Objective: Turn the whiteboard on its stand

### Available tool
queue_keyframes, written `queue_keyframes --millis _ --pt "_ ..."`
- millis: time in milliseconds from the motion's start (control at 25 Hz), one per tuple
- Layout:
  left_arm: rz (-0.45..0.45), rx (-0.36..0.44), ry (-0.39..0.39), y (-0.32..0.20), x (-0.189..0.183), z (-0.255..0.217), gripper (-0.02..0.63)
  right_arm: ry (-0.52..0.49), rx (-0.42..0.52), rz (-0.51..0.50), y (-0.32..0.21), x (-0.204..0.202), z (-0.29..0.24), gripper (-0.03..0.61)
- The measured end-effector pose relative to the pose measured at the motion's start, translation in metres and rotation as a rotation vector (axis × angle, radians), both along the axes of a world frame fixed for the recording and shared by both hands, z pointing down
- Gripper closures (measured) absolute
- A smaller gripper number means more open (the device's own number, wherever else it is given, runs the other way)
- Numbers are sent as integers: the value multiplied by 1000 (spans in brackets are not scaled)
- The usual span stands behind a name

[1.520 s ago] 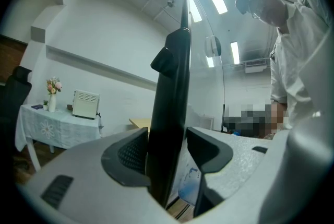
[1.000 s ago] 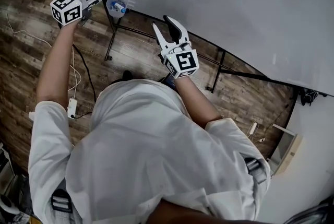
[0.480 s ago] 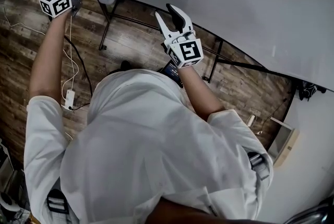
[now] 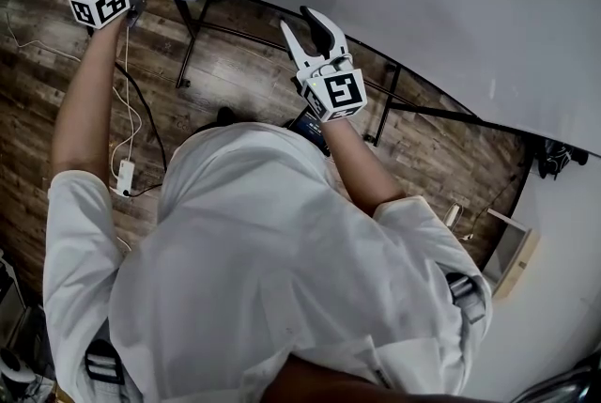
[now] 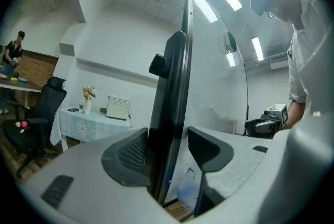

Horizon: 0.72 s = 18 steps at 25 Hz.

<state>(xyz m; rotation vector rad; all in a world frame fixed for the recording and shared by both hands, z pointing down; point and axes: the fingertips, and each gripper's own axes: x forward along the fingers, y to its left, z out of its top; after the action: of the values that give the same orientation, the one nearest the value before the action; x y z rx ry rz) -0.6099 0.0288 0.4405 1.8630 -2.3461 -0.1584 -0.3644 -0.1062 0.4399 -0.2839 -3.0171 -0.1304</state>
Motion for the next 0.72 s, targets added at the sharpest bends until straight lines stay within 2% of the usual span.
queue_keyframes --millis 240,400,560,720 --pt "-93 -32 -33 24 9 0 380 -5 -15 25 -2 15 -1 419" --pt "-159 2 -26 54 33 -5 382 -16 -29 63 -7 25 -2 419" --pt "-237 33 -44 71 71 -15 391 -32 -44 101 -14 38 -4 420" --pt "-216 42 -84 59 129 -24 432 -41 -43 131 -24 59 -4 426"
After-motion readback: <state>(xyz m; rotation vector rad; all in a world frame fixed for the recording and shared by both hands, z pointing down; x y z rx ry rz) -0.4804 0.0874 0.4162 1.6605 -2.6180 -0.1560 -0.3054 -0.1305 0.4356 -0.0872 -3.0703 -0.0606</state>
